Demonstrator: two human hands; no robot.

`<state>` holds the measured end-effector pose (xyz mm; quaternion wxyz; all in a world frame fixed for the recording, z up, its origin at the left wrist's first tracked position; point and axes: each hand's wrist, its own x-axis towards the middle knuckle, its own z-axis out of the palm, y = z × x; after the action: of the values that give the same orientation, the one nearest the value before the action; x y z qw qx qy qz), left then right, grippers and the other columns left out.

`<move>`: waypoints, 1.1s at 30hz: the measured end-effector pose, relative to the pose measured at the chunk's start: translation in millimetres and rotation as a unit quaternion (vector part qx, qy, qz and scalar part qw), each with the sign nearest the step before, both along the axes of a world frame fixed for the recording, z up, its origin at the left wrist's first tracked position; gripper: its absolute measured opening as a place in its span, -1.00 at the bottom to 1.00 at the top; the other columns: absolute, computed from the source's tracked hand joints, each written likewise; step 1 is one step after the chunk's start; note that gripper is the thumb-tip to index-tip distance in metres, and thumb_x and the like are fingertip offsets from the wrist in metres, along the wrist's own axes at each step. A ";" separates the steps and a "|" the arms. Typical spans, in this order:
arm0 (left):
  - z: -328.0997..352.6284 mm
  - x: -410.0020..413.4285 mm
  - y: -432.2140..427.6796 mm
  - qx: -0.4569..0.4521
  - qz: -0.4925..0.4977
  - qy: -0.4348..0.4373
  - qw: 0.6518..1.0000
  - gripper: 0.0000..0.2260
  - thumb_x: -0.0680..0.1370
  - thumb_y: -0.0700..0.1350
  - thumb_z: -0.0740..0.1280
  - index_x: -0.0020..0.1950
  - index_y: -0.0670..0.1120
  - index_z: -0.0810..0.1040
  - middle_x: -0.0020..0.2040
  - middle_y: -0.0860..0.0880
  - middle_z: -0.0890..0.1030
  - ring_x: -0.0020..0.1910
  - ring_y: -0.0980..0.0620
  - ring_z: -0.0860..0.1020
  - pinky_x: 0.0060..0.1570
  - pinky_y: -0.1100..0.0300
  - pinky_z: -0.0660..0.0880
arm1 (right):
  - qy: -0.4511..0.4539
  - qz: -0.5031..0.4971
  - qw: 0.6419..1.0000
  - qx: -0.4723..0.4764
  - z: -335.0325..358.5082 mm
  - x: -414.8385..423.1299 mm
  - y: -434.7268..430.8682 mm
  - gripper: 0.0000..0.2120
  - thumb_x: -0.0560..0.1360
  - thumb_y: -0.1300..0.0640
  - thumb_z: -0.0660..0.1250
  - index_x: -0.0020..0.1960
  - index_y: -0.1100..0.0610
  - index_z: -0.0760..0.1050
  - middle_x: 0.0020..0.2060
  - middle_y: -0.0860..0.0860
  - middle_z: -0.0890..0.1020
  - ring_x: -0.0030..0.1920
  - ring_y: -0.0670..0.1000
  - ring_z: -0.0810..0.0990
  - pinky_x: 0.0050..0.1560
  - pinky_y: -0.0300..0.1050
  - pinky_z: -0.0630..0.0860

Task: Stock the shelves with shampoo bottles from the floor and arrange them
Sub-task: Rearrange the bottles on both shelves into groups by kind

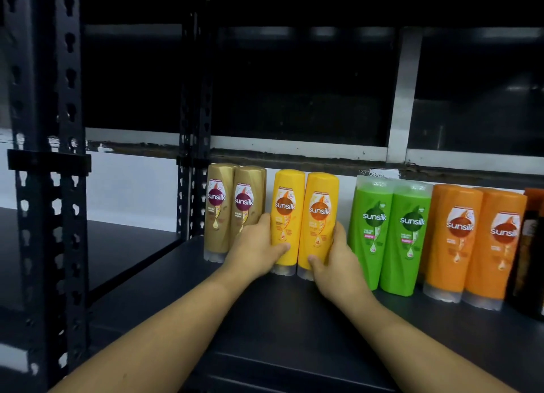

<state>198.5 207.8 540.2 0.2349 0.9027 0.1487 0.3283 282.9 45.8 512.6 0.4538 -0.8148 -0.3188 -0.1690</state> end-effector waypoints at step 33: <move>-0.2 -59.8 118.2 -0.135 -0.033 0.028 0.990 -0.27 0.53 -0.04 0.51 0.55 0.20 0.16 0.23 0.20 0.54 0.28 0.06 0.55 0.35 -0.06 0.50 | -0.017 0.109 0.994 0.020 1.0 -51.1 124.5 -0.20 0.54 -0.01 0.38 0.59 0.09 -0.02 0.37 0.04 0.50 0.31 0.08 0.54 0.27 0.08 0.54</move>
<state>138.7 326.0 540.0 0.3611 0.8758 0.1686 0.2722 231.8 170.3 513.6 0.4804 -0.7630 -0.4098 -0.1387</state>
